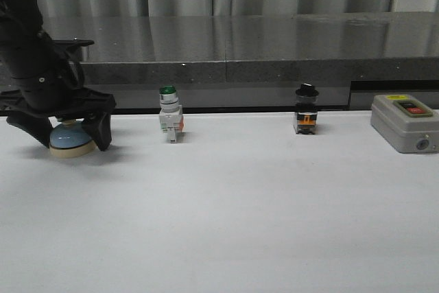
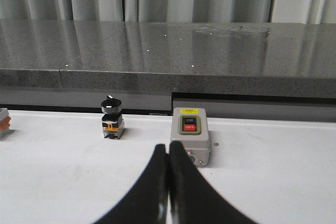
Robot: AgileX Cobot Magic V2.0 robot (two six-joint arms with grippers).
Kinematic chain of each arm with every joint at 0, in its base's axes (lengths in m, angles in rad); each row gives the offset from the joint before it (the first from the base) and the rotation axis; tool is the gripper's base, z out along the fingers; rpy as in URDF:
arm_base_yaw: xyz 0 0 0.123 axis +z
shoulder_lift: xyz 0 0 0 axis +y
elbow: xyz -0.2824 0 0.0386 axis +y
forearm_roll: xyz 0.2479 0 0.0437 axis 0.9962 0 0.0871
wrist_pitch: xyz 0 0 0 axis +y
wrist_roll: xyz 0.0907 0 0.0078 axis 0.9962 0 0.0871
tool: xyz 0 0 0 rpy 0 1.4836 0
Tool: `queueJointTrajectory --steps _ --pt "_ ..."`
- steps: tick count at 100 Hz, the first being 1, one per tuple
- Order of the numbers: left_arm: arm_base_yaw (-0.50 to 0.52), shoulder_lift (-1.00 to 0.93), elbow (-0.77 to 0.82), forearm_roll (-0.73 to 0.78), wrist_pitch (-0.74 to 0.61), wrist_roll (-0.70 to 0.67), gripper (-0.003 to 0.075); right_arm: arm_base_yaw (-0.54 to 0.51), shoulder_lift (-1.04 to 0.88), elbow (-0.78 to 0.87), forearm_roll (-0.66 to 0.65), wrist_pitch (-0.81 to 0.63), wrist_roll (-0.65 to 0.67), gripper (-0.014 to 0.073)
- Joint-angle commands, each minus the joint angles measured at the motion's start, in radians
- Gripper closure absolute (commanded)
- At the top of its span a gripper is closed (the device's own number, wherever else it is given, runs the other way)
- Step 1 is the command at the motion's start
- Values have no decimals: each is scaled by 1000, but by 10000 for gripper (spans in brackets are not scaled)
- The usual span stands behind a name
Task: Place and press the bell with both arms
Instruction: 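Lower the left gripper over the blue bell and close on it, then lift the bell with the left gripper and carry it toward table center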
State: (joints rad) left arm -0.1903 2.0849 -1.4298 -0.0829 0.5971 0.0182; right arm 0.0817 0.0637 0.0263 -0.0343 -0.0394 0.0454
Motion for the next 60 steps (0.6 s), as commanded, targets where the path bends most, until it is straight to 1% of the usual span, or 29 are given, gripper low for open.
queueJointTrajectory --steps 1,7,10,14,16,17,19,22,23,28,30,31,35,37,44,60 --pt "-6 -49 -27 -8 -19 0 83 -7 5 -15 -2 -77 -8 654" --pt "-6 -49 -27 -8 -19 -2 99 -7 5 -15 -2 -77 -8 654" --pt "-6 -49 -27 -8 -19 -2 118 -7 5 -15 -2 -77 -8 654" --pt "-6 -49 -27 -8 -19 -2 161 -7 5 -15 -2 -77 -8 654" --pt "-6 -49 -27 -8 -19 -2 199 -7 5 -15 -2 -77 -8 654" --pt "-6 -49 -27 -8 -17 -2 199 -7 5 -15 -2 -77 -8 654" --pt "-6 -49 -27 -8 -17 -2 244 -7 5 -15 -2 -77 -8 654" --pt "-6 -49 -27 -8 -15 -2 281 -7 5 -15 -2 -77 -8 654" --pt "-6 -49 -27 -8 -12 -2 320 -7 5 -15 -2 -77 -8 654" --pt "-6 -49 -27 -7 -7 -2 399 -7 5 -15 -2 -77 -8 654" --pt "-6 -49 -27 -7 -4 -2 450 -7 5 -15 -2 -77 -8 654" --pt "-6 -49 -27 -7 -3 -2 450 -7 5 -15 -2 -77 -8 654" --pt "-6 -49 -27 -5 2 -2 528 -7 5 -15 -2 -77 -8 654" --pt "-6 -49 -27 -5 4 -2 556 -7 5 -15 -2 -77 -8 654" --pt "-6 -58 -27 -5 15 -2 610 -7 5 -15 -2 -77 -8 654" --pt "-8 -99 -27 -5 42 -2 621 -7 5 -15 -2 -77 -8 654"
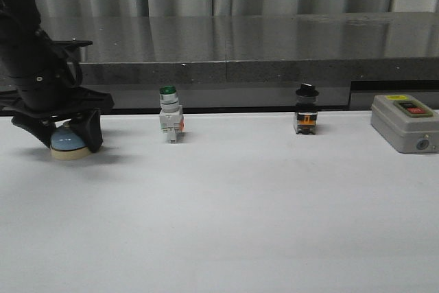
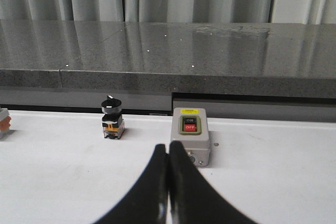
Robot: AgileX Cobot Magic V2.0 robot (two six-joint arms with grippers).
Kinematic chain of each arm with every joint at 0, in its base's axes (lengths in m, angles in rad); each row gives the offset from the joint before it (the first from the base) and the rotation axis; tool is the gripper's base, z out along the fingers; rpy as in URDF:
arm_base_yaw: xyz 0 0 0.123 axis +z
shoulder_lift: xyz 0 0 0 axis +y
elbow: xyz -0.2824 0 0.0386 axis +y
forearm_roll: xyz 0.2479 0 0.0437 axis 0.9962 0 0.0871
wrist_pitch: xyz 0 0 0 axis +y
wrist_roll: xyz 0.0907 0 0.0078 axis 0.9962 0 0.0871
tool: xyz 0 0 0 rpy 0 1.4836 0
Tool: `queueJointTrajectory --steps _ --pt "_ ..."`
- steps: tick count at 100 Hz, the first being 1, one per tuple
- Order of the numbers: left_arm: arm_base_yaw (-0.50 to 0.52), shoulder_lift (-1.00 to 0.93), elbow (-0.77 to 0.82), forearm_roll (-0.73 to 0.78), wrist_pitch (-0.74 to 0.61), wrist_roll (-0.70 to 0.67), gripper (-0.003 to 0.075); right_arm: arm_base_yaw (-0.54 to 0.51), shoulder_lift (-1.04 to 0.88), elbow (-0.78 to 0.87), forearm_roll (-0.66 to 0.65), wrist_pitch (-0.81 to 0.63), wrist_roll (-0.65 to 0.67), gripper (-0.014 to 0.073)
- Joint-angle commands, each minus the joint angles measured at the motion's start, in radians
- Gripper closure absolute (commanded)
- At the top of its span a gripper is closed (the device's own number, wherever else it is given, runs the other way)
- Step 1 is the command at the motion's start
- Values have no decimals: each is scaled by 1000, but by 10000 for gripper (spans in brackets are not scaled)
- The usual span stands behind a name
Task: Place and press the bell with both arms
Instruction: 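Lift the bell with the left gripper and carry it toward table center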
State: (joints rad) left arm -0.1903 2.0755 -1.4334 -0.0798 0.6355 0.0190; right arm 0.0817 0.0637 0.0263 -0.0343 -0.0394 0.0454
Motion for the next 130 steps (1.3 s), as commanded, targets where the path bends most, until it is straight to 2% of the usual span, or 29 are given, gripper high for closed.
queueJointTrajectory --steps 1,28,42,71,96,110,130 --pt "-7 -93 -23 -8 4 -2 621 -7 5 -15 -2 -77 -8 654" --pt "-7 -244 -23 -41 35 -2 621 -7 5 -15 -2 -77 -8 654" --pt "-45 -309 -23 -55 63 -2 621 -7 5 -15 -2 -77 -8 654" --pt "-253 -324 -23 -55 94 -2 621 -7 5 -15 -2 -77 -8 654" --pt "-436 -285 -23 -55 27 -2 621 -7 5 -15 -2 -77 -8 654" --pt "-500 -227 -23 -55 23 -2 621 -7 5 -15 -2 -77 -8 654" --pt "-543 -145 -23 -55 -2 -2 621 -7 5 -15 -2 -77 -8 654"
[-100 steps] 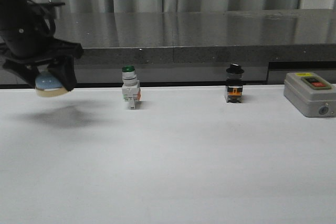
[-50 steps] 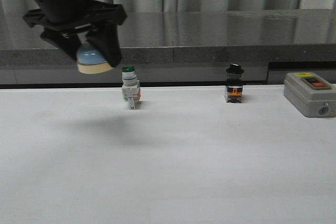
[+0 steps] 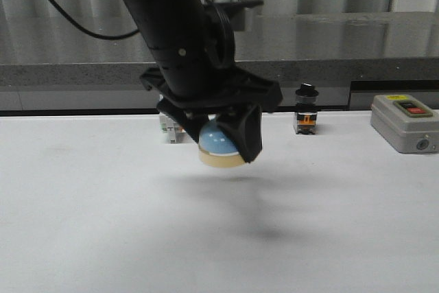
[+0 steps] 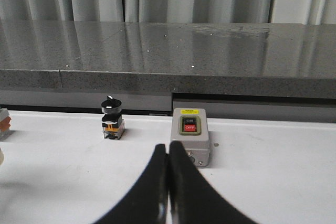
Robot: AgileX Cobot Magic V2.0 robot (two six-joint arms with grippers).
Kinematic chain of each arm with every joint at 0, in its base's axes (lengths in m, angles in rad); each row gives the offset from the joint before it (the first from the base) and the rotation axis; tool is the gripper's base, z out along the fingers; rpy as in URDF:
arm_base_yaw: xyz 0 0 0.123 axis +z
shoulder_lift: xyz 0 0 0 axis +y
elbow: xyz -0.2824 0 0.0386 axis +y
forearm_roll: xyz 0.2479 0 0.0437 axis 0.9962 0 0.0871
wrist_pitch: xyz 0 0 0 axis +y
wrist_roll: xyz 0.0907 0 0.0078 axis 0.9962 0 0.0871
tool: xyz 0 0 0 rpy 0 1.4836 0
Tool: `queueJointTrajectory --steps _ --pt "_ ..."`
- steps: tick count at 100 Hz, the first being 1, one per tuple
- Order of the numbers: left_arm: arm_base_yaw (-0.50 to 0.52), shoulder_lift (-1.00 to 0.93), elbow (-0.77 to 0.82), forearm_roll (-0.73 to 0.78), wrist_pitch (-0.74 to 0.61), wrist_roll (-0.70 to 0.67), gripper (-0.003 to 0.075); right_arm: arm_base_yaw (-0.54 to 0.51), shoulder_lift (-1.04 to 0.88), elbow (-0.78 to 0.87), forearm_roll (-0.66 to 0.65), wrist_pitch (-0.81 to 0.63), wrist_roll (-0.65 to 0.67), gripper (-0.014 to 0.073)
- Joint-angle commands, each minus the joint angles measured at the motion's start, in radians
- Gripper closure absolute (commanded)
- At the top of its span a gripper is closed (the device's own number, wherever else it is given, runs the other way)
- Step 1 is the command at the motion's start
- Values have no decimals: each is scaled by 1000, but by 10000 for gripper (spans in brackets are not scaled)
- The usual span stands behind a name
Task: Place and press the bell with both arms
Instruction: 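Lift the bell with the left gripper and carry it toward table center, then lower the bell onto the table and open the left gripper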
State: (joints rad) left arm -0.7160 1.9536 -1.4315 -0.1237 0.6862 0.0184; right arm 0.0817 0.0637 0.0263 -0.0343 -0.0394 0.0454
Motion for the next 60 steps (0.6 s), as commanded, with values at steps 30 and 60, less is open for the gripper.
queueJointTrajectory --steps 30,60 --pt "-19 41 -25 -11 -67 0 621 -7 5 -15 -2 -77 -8 654" --pt "-19 41 -25 -20 -50 25 309 -7 5 -15 -2 -77 -8 654"
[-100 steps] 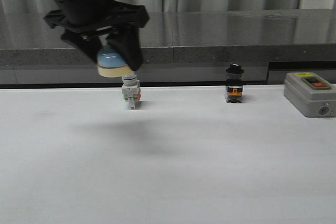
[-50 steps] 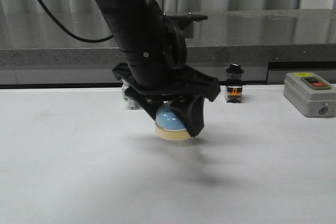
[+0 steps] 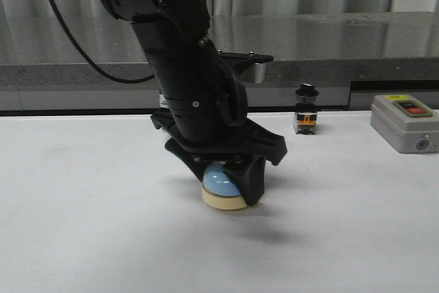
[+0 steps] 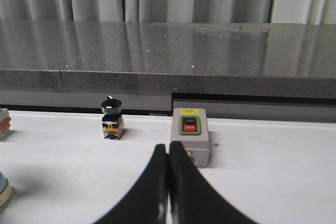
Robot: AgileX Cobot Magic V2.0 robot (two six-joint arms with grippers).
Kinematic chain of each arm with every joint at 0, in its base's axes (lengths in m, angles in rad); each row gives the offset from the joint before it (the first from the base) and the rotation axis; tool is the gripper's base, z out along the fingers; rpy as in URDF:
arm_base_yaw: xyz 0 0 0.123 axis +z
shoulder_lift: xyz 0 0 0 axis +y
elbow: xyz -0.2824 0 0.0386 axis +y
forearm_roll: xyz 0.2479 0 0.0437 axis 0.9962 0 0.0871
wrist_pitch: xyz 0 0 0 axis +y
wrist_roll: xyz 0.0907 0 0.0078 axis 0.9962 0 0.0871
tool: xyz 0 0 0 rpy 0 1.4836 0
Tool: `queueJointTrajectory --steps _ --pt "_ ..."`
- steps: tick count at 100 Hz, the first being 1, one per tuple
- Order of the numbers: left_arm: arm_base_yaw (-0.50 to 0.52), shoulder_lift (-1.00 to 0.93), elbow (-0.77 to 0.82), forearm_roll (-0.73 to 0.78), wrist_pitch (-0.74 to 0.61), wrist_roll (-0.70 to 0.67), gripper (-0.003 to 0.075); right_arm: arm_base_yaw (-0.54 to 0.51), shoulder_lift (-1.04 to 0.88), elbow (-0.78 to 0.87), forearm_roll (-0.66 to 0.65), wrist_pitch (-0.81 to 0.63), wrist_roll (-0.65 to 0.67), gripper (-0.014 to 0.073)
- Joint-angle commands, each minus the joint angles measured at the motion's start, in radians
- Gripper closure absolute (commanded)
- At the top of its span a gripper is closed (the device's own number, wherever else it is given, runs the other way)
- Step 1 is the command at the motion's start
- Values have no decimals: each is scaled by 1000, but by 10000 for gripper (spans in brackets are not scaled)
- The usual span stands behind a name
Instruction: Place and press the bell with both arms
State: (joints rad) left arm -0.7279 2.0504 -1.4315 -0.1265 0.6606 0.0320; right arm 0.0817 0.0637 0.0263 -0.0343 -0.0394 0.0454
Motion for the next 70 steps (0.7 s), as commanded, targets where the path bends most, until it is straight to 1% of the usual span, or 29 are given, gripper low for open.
queueJointTrajectory --steps 1,2,5,7,9,16,47,70 --pt "-7 -55 -25 -18 -24 12 295 -7 5 -15 -2 -77 -8 654" --pt "-7 -55 -25 -18 -24 12 265 -7 5 -15 -2 -77 -8 654" --pt "-7 -55 -25 -18 -24 12 223 -7 5 -15 -2 -77 -8 654" --pt "-7 -55 -25 -18 -24 12 174 -7 5 -15 -2 -77 -8 654" --pt "-7 -55 -25 -18 -24 12 143 -7 5 -15 -2 -77 -8 654" --pt "-7 -55 -25 -18 -24 12 83 -7 5 -15 -2 -77 -8 654" --pt "-5 -72 -25 -18 -24 10 78 -7 5 -15 -2 -77 -8 654" --pt "13 -190 -25 -18 -42 -18 79 -7 5 -15 -2 -77 -8 654"
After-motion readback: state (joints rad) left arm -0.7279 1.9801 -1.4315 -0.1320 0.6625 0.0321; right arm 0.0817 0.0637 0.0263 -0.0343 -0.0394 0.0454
